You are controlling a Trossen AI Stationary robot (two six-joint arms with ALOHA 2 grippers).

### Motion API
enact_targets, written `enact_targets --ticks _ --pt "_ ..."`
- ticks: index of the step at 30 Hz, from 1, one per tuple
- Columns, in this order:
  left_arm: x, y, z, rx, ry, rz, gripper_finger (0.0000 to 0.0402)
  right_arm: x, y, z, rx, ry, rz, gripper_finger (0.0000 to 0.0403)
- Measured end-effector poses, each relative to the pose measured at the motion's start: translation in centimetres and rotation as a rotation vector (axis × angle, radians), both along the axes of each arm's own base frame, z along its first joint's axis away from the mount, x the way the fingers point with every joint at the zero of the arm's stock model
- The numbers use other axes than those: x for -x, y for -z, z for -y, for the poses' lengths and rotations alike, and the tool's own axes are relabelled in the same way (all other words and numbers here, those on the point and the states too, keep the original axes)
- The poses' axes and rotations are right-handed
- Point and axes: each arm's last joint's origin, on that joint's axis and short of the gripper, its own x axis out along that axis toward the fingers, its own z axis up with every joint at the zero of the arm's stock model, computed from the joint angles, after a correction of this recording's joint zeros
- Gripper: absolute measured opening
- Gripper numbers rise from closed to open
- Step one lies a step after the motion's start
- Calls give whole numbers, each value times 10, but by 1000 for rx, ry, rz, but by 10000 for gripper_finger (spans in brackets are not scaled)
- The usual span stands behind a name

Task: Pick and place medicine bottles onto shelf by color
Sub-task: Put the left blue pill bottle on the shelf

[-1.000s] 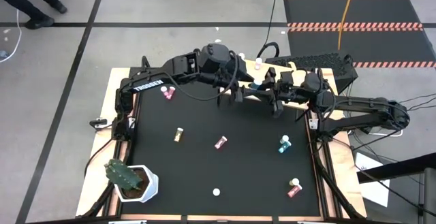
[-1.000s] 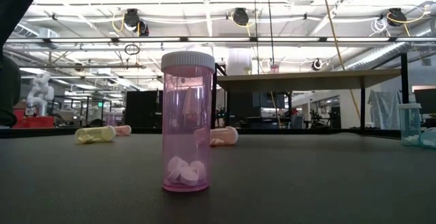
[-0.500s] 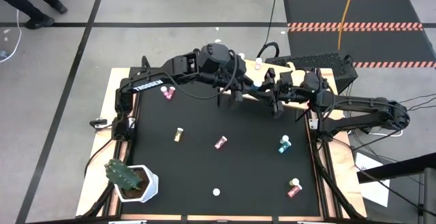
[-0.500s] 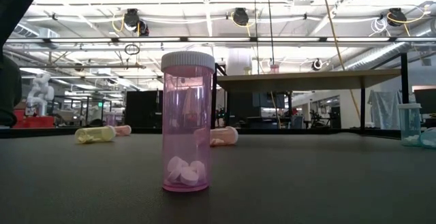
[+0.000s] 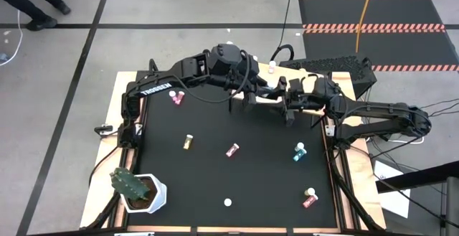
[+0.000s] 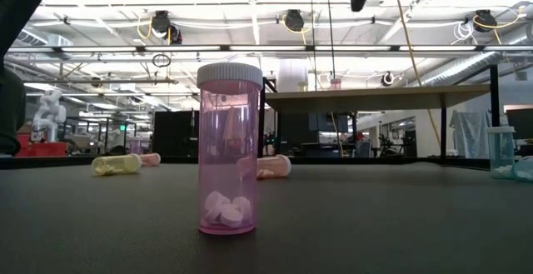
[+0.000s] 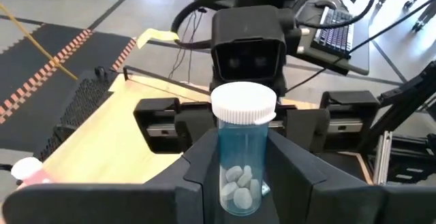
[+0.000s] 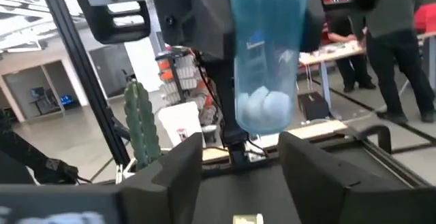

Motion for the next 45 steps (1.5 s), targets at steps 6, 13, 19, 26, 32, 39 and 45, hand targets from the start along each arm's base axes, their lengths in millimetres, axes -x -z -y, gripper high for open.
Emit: enact_targets --ticks 6,13,19,26,32,39,45 --pt "1 3 0 -41 -23 -38 102 11 13 0 -40 45 -180 230" --pt "3 11 -2 -102 -45 -112 102 59 -12 -2 51 261 -109 235" --pt "-7 25 1 -172 -6 -117 102 71 -44 -3 142 284 0 235" --pt "-18 46 4 -220 27 -117 102 51 -43 -2 148 162 -47 236" --pt "-22 55 7 -200 55 -122 102 40 -35 -4 144 106 -101 236" --pt "-23 55 10 -199 66 -116 102 33 -27 -3 137 77 -162 236" --pt "-23 55 11 -197 66 -116 102 34 -25 -3 134 76 -175 215"
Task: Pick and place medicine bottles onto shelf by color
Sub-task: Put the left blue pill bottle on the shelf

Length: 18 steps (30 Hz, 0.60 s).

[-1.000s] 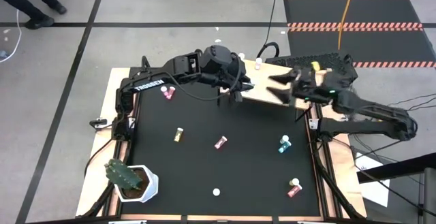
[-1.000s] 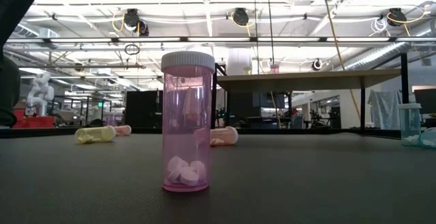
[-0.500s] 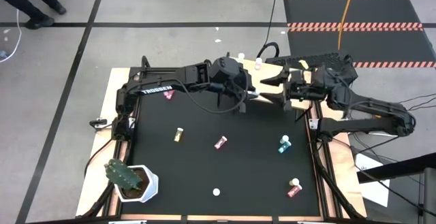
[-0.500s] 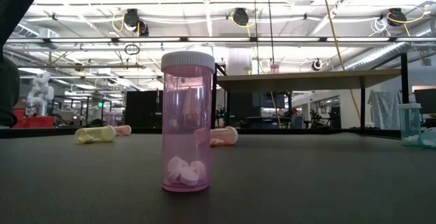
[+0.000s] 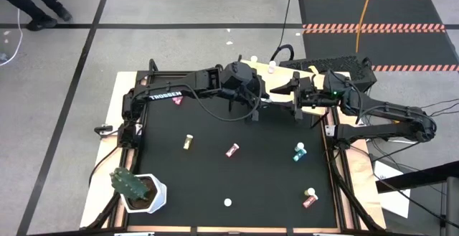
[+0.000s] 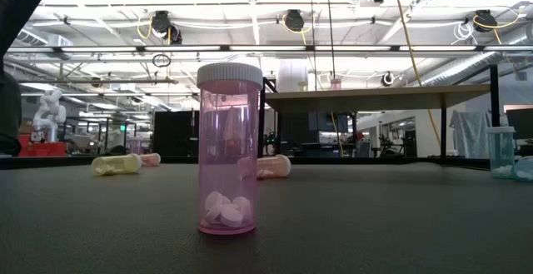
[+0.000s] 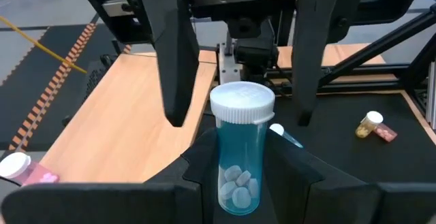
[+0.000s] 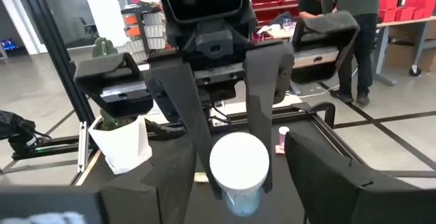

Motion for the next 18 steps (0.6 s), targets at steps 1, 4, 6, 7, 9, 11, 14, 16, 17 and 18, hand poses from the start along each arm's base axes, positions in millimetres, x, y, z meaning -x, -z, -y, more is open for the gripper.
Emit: enact_targets --ticks 1,4,6,7,9,11,14,16,17,18 --pt "0 0 0 0 0 0 102 0 0 0 -1 0 -4 207" --pt "0 0 0 0 0 0 102 0 1 0 -4 0 -13 186" --pt "0 0 0 0 0 0 102 0 1 0 -3 0 -11 173" --pt "0 0 0 0 -1 1 102 0 1 0 -2 0 -7 167" --pt "0 0 -1 0 -2 1 102 1 0 0 1 0 1 157" --pt "0 0 -1 0 -2 1 102 1 -1 0 4 0 2 147" --pt "0 0 -1 6 -6 1 102 1 0 0 2 0 -4 133" --pt "0 -1 -1 26 -16 7 104 1 0 0 0 0 -3 123" --pt "0 -1 -1 30 -20 9 107 1 0 0 -1 0 -3 119" --pt "0 -1 -1 34 -22 12 112 1 0 0 -1 0 -3 115"
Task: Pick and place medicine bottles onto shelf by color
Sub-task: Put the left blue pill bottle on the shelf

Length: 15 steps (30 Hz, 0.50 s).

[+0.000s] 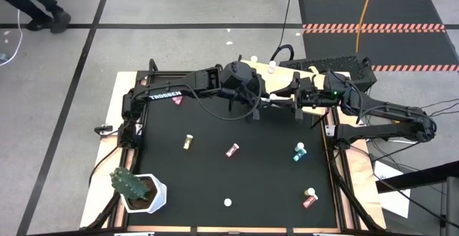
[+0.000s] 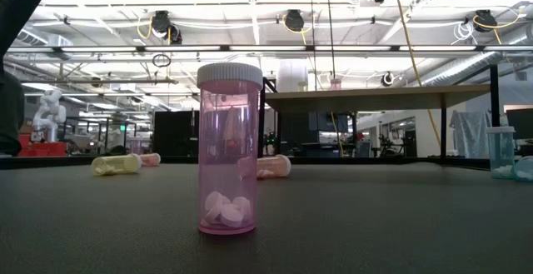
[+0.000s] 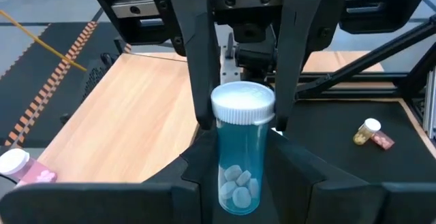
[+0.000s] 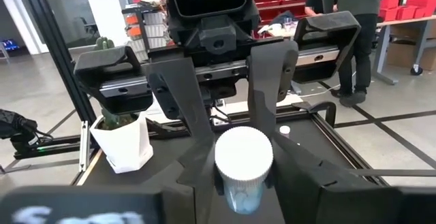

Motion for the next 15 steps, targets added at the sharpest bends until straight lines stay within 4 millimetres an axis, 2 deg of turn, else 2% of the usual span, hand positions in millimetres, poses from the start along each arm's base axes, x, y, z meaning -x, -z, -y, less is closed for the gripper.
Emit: enact_targets --ticks 8,15 --pt "-1 -1 -1 13 -21 16 150 1 0 2 1 19 -3 112" --pt "8 7 -4 -30 -168 -119 198 15 10 26 53 245 -132 112"
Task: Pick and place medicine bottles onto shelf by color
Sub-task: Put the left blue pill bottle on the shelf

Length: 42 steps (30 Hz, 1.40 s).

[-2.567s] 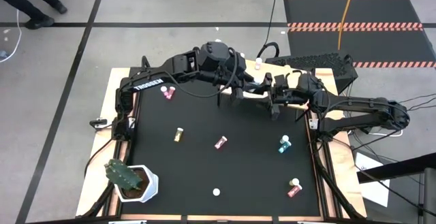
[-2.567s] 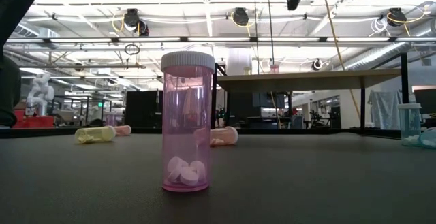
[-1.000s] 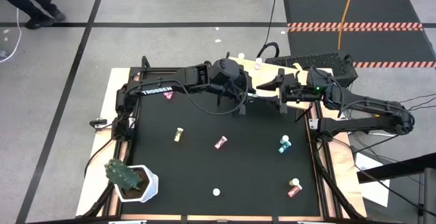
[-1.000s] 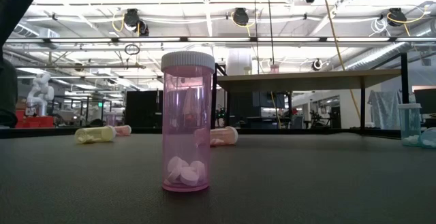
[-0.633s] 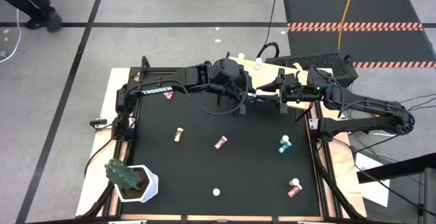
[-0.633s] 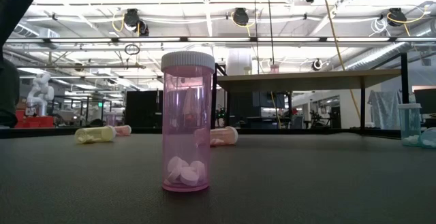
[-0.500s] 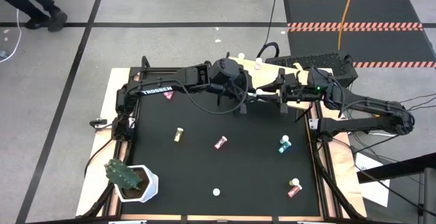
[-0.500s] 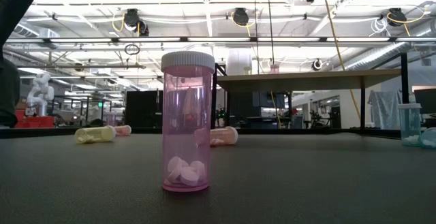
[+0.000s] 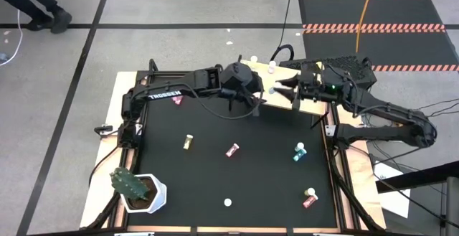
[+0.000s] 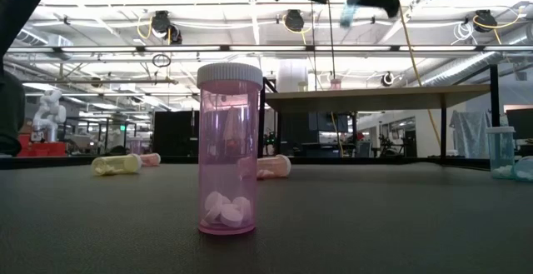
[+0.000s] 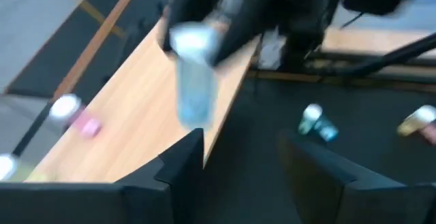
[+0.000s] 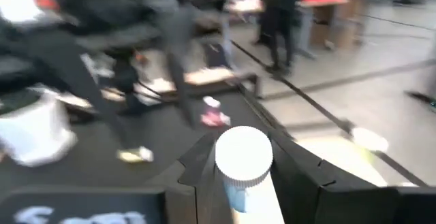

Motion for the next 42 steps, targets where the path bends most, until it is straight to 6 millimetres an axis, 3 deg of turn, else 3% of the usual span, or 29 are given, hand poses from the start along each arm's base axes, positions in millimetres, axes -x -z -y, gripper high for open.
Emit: enact_targets --ticks 9,18,31,42 --pt "27 3 -14 -7 -151 -194 270 20 19 50 56 234 -207 113" --pt "38 3 -52 18 -267 -212 283 22 52 106 -71 290 -309 117" --pt "46 4 -72 30 -322 -230 283 36 59 124 -69 351 -322 120" --pt "48 4 -78 23 -330 -229 283 39 72 124 -126 309 -274 120"
